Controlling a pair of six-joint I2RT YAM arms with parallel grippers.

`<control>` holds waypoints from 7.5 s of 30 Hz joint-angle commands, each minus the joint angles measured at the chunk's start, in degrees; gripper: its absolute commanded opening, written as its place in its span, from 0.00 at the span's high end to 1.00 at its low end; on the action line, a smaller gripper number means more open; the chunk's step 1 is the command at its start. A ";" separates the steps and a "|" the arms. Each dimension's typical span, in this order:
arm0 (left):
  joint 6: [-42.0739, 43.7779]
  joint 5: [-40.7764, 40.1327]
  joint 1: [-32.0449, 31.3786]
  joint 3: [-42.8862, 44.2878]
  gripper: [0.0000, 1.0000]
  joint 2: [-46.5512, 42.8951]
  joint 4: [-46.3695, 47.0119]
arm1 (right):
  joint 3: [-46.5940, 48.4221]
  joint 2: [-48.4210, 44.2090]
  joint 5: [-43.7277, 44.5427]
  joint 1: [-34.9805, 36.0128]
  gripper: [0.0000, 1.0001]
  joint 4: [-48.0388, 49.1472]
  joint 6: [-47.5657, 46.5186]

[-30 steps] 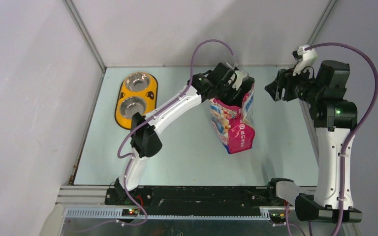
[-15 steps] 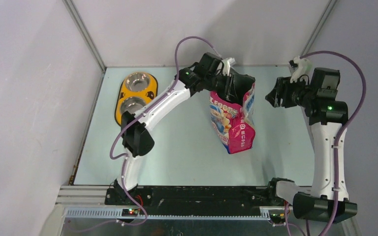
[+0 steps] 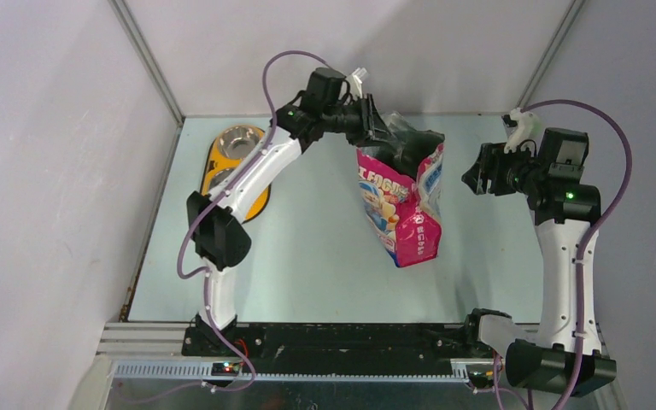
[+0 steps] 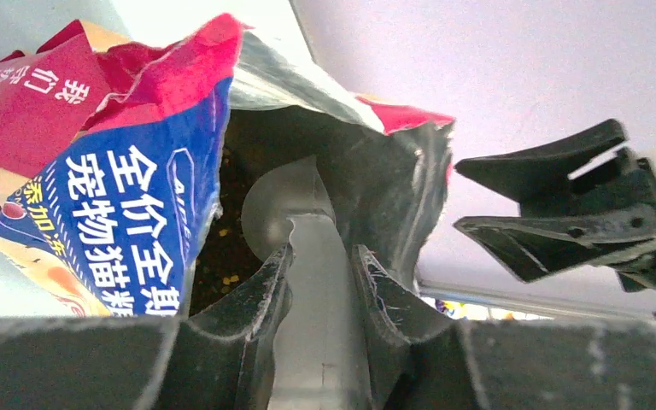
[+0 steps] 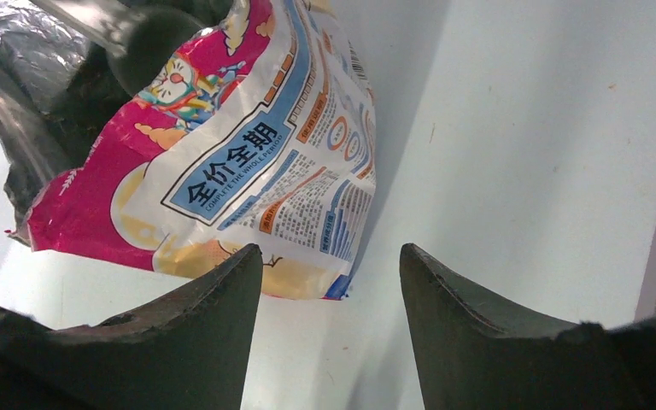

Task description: Serve the pet food

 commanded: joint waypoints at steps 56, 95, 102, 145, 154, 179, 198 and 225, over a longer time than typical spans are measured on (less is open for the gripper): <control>61.21 -40.82 -17.27 16.48 1.00 12.67 -28.22 | -3.20 -3.79 -2.59 -0.85 0.37 -0.35 -2.04; -8.82 21.29 10.54 -6.33 1.00 -0.89 9.58 | -3.08 0.02 3.07 -0.94 0.36 -2.54 -3.72; -9.83 22.70 13.81 -6.15 1.00 -3.44 11.30 | -2.71 0.54 3.42 -0.94 0.36 -2.04 -3.40; -82.20 11.39 14.42 -47.82 1.00 -1.40 115.18 | 2.27 4.21 10.43 -1.03 0.36 -8.24 -5.82; -74.94 14.37 23.37 -47.29 1.00 -9.32 108.97 | 1.90 3.14 8.93 -1.03 0.36 -7.88 -6.67; -53.47 6.88 53.38 -64.04 1.00 -22.20 95.42 | 1.77 3.91 4.89 -1.03 0.36 -6.68 -6.85; -32.71 -3.11 63.30 -78.14 1.00 -29.33 81.41 | -0.22 2.56 3.67 -1.03 0.35 -5.85 -6.19; -8.63 -15.60 56.94 -55.62 1.00 -15.86 48.81 | -3.21 0.08 3.97 -1.12 0.35 -5.81 -6.23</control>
